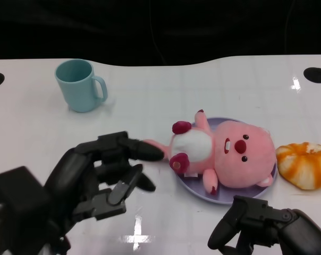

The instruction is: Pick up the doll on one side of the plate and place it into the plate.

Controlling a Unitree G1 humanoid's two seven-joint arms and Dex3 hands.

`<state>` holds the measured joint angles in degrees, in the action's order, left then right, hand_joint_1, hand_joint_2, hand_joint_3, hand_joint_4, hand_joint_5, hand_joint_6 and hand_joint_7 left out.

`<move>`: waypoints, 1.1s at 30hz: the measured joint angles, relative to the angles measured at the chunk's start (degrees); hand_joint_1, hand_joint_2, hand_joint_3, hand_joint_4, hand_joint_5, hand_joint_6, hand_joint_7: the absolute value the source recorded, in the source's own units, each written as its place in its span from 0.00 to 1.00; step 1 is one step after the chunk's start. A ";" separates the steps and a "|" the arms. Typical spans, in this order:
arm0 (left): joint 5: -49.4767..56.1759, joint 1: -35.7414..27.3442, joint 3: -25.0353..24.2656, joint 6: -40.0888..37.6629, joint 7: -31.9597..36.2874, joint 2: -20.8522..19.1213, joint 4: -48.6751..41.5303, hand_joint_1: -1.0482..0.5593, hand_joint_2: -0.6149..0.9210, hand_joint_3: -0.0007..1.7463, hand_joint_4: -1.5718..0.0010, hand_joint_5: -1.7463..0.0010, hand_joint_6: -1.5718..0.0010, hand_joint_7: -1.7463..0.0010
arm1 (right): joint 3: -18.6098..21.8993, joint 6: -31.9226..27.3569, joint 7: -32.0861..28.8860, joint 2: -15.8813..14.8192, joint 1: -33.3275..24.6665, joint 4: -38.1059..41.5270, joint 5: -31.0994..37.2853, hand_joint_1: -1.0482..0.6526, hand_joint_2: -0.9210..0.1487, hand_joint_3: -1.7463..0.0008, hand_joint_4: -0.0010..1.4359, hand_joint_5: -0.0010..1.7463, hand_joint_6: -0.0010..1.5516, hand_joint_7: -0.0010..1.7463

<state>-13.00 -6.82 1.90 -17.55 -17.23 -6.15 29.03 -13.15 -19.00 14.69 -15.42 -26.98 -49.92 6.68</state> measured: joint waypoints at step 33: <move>-18.82 -13.59 -3.90 -19.14 3.31 -2.48 8.38 0.57 0.61 0.89 0.42 0.00 0.52 0.03 | 3.38 1.76 1.05 -0.59 -1.28 0.05 -2.16 0.46 0.00 0.80 0.47 0.91 0.39 0.74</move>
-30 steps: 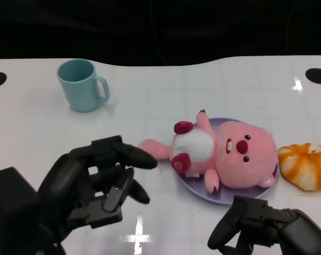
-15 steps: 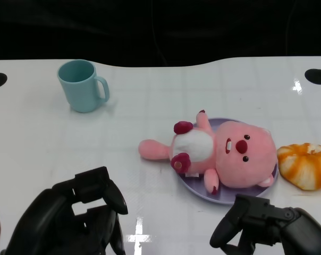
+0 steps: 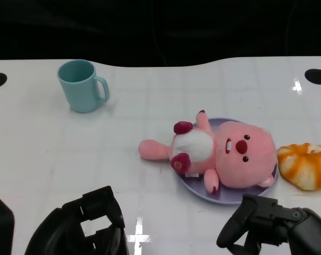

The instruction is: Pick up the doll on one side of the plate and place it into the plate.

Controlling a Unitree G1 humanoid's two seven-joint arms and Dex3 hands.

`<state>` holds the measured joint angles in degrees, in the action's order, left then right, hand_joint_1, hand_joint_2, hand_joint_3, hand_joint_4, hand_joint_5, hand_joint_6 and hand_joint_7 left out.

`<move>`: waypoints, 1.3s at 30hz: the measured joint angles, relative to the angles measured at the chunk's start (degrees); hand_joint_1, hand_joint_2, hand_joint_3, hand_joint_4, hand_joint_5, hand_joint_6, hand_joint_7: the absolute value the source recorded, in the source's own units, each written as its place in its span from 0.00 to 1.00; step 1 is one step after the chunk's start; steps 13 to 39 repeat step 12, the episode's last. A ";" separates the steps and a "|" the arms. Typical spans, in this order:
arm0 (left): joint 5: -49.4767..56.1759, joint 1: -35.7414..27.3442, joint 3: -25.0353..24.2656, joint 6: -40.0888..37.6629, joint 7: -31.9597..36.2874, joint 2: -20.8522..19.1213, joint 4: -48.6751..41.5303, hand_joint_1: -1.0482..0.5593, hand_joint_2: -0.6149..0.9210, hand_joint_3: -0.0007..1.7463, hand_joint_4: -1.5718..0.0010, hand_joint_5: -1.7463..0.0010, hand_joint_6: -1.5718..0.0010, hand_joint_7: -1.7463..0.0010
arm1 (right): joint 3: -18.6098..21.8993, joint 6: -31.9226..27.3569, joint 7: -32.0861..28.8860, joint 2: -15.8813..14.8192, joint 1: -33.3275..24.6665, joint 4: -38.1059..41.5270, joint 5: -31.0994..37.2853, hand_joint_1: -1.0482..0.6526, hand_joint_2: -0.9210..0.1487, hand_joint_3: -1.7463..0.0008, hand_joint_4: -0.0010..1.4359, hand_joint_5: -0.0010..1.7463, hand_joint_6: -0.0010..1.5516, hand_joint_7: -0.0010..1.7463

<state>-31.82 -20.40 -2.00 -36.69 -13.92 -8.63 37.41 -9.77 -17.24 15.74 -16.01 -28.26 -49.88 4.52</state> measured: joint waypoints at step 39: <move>-0.19 1.03 0.57 -0.82 -0.05 -0.39 -0.92 0.55 0.58 0.90 0.41 0.00 0.50 0.04 | 0.64 0.07 0.62 -0.19 -0.17 0.08 -0.13 0.48 0.00 0.80 0.46 0.91 0.38 0.74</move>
